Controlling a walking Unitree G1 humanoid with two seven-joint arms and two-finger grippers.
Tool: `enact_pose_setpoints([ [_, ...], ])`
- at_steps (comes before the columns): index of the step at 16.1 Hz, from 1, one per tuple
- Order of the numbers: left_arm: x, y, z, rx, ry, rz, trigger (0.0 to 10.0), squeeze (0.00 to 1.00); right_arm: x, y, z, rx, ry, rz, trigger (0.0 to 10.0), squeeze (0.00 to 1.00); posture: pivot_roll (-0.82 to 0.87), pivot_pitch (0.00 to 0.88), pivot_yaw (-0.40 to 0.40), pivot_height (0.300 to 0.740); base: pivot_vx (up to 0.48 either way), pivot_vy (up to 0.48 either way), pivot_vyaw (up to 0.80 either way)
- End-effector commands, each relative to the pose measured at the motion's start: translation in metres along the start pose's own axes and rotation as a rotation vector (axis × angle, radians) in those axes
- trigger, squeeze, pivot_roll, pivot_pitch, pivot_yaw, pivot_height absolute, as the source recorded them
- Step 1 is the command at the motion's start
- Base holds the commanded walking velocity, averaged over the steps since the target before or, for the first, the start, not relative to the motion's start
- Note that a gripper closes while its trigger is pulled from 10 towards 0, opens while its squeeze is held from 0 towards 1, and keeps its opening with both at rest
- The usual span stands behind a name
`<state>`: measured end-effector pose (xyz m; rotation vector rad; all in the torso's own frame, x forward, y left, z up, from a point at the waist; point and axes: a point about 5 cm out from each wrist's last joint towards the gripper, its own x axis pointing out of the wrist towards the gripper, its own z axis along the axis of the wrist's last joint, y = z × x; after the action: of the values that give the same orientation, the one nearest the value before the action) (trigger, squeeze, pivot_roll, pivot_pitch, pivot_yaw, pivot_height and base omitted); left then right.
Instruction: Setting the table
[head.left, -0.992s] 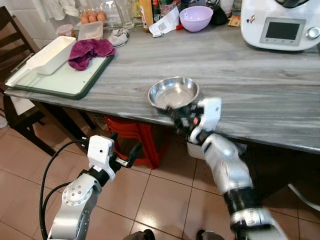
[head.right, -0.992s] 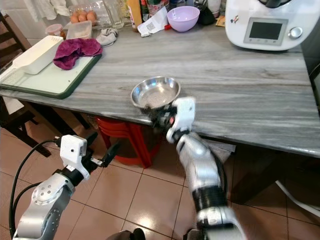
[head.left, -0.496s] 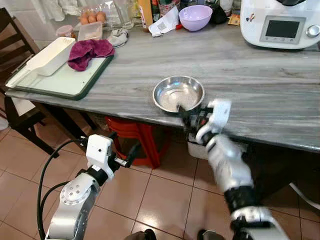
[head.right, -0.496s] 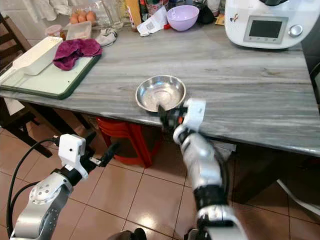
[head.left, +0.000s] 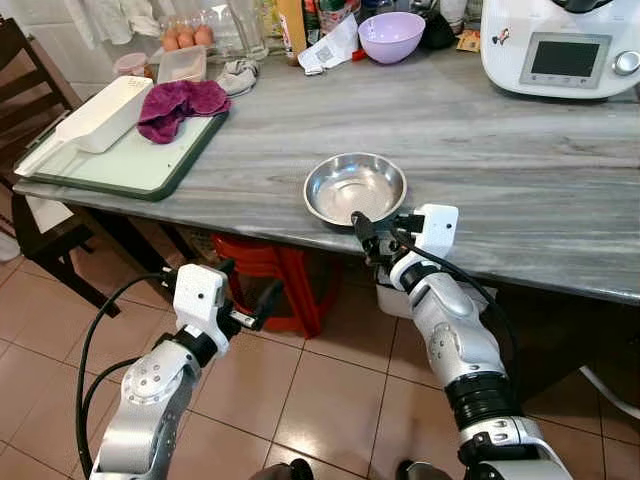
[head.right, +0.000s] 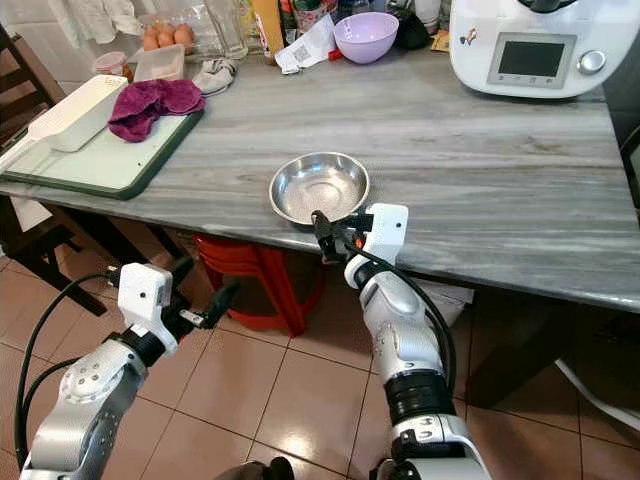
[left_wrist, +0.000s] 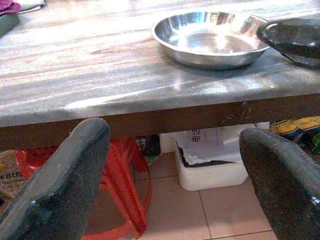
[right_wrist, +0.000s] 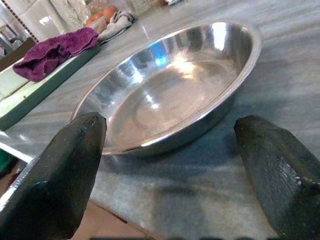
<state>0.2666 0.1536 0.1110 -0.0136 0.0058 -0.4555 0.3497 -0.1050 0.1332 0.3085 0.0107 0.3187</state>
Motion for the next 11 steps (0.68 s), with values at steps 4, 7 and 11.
enact_pose_setpoints([
  [4,-0.003,0.004,-0.002,0.003,0.009,0.015,10.0,0.00,-0.016,0.021,0.000,-0.072,-0.019,0.061,10.0,0.00,-0.04,0.131,0.158,0.740,0.000,0.000,0.00],
  [7,-0.002,0.002,-0.002,-0.004,0.007,0.017,10.0,0.00,-0.035,0.037,-0.014,-0.071,0.023,0.115,10.0,0.00,-0.05,0.138,0.155,0.740,0.000,0.000,0.00],
  [11,0.001,0.000,-0.003,-0.010,0.007,0.011,10.0,0.00,-0.035,0.052,-0.017,-0.070,0.064,0.256,10.0,0.00,-0.06,0.140,0.156,0.740,0.000,0.000,0.00],
])
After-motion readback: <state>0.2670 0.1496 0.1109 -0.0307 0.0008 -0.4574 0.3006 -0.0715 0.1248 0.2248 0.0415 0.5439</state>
